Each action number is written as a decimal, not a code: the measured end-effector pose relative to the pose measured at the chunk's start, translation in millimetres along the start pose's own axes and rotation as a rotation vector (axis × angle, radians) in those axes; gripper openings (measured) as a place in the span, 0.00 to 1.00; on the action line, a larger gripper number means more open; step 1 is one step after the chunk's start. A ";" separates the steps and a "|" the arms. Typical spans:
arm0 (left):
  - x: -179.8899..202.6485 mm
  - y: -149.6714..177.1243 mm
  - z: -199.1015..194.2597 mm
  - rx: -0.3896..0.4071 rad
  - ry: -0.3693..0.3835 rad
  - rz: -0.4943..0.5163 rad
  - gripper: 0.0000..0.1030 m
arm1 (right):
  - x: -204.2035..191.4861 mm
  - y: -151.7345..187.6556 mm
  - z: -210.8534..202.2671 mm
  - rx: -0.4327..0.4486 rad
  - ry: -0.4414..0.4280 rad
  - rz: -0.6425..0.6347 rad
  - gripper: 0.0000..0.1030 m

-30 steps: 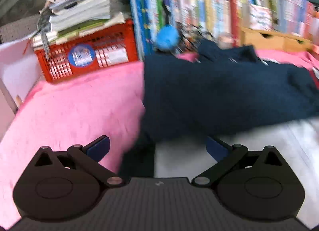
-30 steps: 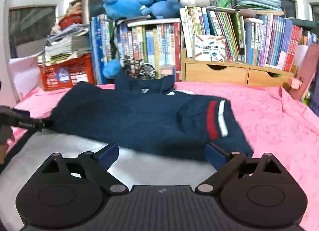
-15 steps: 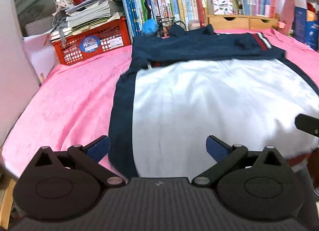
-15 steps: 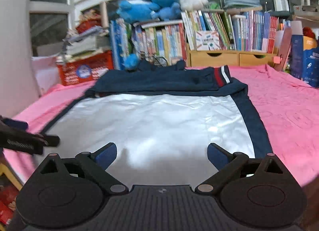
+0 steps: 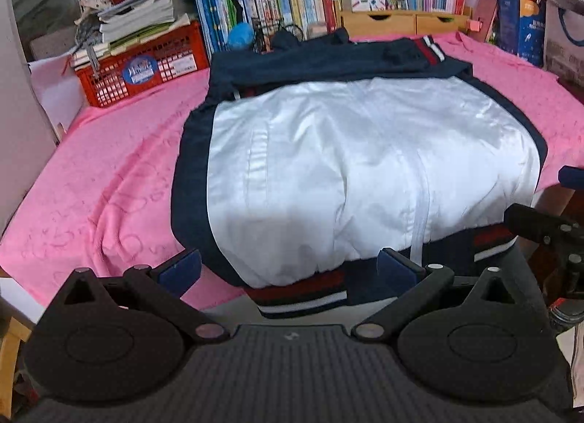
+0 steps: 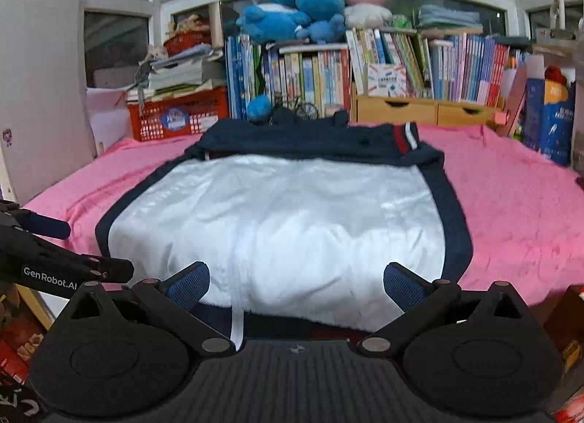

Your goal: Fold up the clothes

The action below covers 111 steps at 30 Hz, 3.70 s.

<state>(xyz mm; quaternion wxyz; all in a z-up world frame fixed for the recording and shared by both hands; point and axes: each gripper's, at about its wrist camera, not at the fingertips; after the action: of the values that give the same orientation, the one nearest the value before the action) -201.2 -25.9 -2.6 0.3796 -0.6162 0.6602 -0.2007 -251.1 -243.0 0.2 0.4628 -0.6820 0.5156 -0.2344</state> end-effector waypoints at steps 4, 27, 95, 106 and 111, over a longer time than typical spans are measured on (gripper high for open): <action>2.2 4.6 7.4 -0.032 0.008 -0.006 1.00 | 3.9 7.6 8.1 -0.037 0.011 0.016 1.00; 4.4 29.9 44.6 -0.043 0.185 0.074 1.00 | 15.5 54.3 15.4 -0.051 0.065 -0.137 1.00; -20.4 9.3 35.7 0.103 -0.248 0.028 1.00 | 46.2 -58.7 5.4 0.383 0.319 -0.232 0.98; -45.7 3.4 -25.7 0.233 -0.278 -0.053 1.00 | 63.7 55.4 -4.5 0.169 0.507 -0.330 1.00; -47.1 -25.9 -41.7 0.320 -0.321 0.008 1.00 | 66.7 31.2 -28.1 0.266 0.510 -0.256 1.00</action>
<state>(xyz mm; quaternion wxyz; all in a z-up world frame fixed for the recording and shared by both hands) -217.6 7.0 54.7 0.5735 -0.5695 0.5534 -0.2011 -264.7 -316.6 -24.5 0.3707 -0.5940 0.4896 -0.5197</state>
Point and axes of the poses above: each gripper's, at about its wrist camera, not at the fingertips, and z roughly the way its jaws point, x to its right, y to its underside, and after that the axes turned 9 degrees about -y, right-handed
